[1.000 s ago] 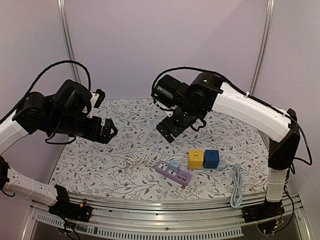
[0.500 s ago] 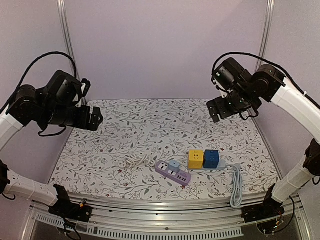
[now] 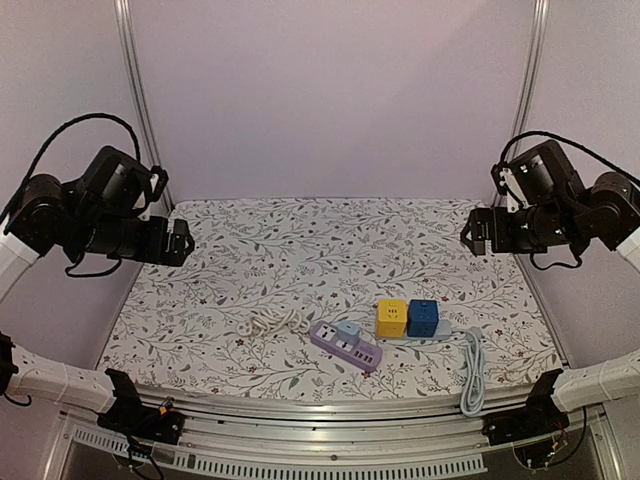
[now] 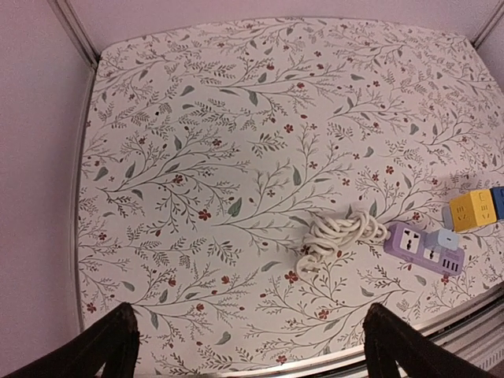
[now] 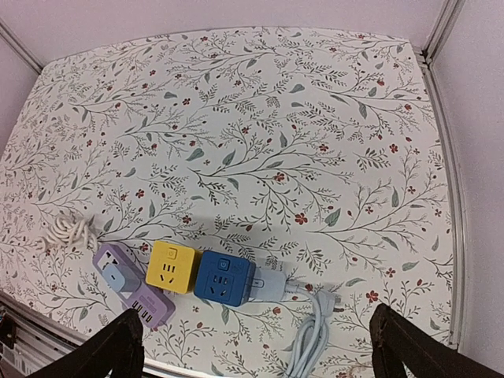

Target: Insert the plug

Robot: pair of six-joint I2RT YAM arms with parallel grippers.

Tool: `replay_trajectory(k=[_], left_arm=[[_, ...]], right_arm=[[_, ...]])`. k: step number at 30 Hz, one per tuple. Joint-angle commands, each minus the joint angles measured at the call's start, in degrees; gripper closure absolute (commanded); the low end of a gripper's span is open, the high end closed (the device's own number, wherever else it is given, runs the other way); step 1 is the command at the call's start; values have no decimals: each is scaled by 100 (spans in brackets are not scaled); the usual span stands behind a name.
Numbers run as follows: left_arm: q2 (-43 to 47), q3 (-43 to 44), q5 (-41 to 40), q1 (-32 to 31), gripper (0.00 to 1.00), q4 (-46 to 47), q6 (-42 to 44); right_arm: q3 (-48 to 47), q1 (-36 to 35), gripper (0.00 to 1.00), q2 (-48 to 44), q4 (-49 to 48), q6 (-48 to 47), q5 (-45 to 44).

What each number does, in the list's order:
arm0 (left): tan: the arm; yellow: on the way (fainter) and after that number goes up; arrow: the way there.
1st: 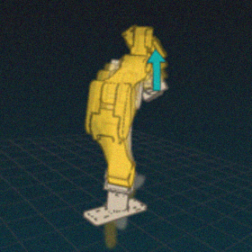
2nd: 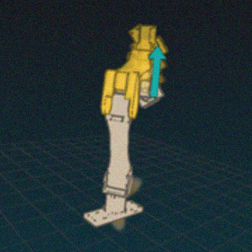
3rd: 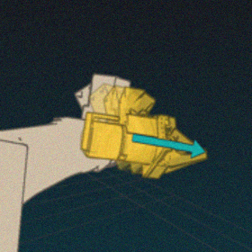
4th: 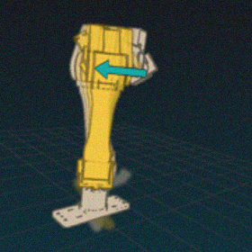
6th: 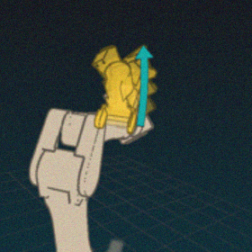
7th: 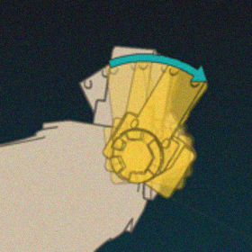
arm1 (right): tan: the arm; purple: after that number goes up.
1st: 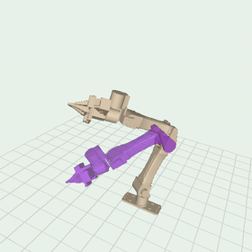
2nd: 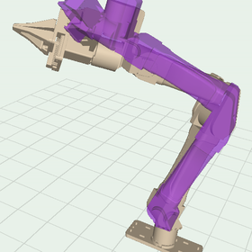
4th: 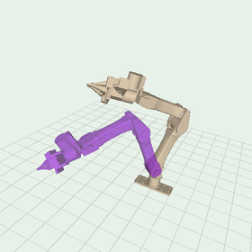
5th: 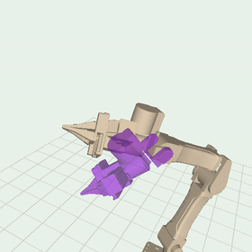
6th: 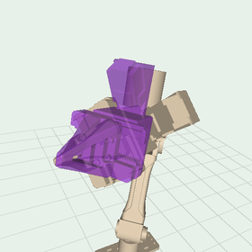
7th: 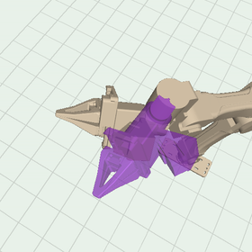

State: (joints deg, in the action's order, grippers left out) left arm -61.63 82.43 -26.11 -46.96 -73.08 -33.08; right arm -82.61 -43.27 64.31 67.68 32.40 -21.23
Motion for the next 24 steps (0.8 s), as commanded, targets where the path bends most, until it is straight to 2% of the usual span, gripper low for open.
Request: replay_trajectory(k=[1,24], left_arm=[[40,-45,300,82,0,-216,-227],[635,-469,589,81,1,-492,-830]], right_arm=[[288,11,1,-304,-394,263,177],[1166,9,1,-1169,-1064,529,571]])
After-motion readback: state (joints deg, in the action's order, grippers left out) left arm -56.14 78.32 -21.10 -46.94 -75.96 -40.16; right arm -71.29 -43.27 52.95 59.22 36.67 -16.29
